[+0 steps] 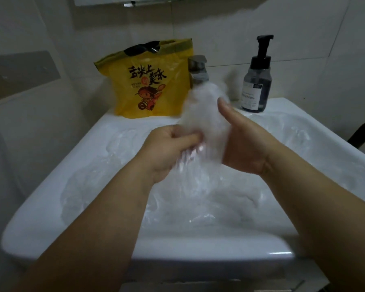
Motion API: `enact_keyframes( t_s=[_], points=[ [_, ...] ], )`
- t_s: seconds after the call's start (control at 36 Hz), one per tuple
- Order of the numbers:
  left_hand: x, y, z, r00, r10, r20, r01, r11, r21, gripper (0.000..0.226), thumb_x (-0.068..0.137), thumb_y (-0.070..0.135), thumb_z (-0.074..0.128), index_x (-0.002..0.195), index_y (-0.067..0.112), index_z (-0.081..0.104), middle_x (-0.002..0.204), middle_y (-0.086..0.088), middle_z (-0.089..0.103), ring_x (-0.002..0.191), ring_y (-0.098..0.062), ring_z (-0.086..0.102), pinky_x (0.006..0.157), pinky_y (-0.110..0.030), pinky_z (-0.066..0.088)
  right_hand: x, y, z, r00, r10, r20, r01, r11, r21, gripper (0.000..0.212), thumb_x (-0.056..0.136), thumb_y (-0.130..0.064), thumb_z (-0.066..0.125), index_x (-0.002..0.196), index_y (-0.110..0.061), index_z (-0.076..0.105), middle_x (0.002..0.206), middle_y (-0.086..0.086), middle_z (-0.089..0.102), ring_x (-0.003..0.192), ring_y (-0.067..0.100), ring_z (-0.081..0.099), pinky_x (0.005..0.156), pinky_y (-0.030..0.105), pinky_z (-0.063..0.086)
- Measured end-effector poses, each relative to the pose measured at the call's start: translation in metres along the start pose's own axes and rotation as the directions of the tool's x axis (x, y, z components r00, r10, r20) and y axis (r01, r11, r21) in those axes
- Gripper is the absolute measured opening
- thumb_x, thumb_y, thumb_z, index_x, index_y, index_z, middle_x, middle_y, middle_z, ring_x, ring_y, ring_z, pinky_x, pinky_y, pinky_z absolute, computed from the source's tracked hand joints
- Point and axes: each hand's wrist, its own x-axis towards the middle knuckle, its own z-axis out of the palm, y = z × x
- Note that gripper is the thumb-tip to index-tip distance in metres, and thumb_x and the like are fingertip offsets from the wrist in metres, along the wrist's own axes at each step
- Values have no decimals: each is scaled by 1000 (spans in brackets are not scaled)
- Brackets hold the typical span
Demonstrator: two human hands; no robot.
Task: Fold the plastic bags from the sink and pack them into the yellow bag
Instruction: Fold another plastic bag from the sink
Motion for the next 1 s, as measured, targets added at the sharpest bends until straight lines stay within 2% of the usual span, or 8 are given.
enact_keyframes(
  t_s=[0.22,0.36,0.47,0.56,0.67,0.75,0.83,1.0],
  points=[
    [10,6,-9,985,-74,-159,12,933,-359,4,88,12,67,89,9,69,84,-5,73,83,-18,69,78,-30,56,7,16,5,986,111,-122,-139,957,-255,12,86,-1,64,97,-2,67,89,12,72,79,21,70,72,29,59],
    [15,10,-25,953,-198,-229,54,856,-514,14,87,15,69,100,11,71,86,-2,75,76,-10,71,73,-21,58,2,9,7,993,120,-9,-120,978,-168,21,80,-13,64,99,-6,65,84,7,72,73,17,69,65,27,59],
    [18,4,-27,925,-310,-217,164,845,-509,31,86,9,68,117,6,67,110,-9,72,103,-19,68,96,-34,53,1,3,8,999,20,-29,-19,1000,21,39,94,-29,47,130,-15,48,96,10,68,73,24,65,60,34,57],
    [19,3,-32,893,-382,-237,195,804,-561,32,86,6,67,119,5,66,112,-10,71,101,-18,69,88,-31,56,-1,3,2,977,-133,-165,75,945,-318,62,93,3,38,134,-44,35,123,6,60,77,22,64,68,35,59],
    [21,0,-33,874,-417,-251,203,782,-589,13,87,3,65,101,4,67,86,-8,71,74,-15,67,64,-23,56,-1,16,1,948,-317,-22,157,526,-836,94,87,9,53,130,-64,14,146,-19,21,131,13,39,79,7,48],
    [21,-2,-30,886,-387,-254,201,816,-542,10,89,2,63,98,5,66,90,-10,70,76,-16,66,65,-23,56,-1,18,8,901,-418,112,270,339,-901,76,86,-8,67,118,-64,27,159,-8,4,145,10,12,90,9,36],
    [20,-4,-29,906,-322,-273,167,867,-469,25,90,1,60,115,2,63,107,-14,68,82,-19,66,65,-25,57,-4,17,14,867,-480,131,278,249,-928,32,85,-19,70,108,-40,63,156,-7,23,142,10,19,102,18,25],
    [13,0,-22,978,-85,-189,33,964,-264,25,86,-9,56,94,10,69,84,-4,72,73,-13,66,52,-18,52,-4,11,13,925,-381,7,209,492,-845,10,90,-34,59,99,-30,64,122,-20,50,106,-8,49,85,7,37]
  ],
)
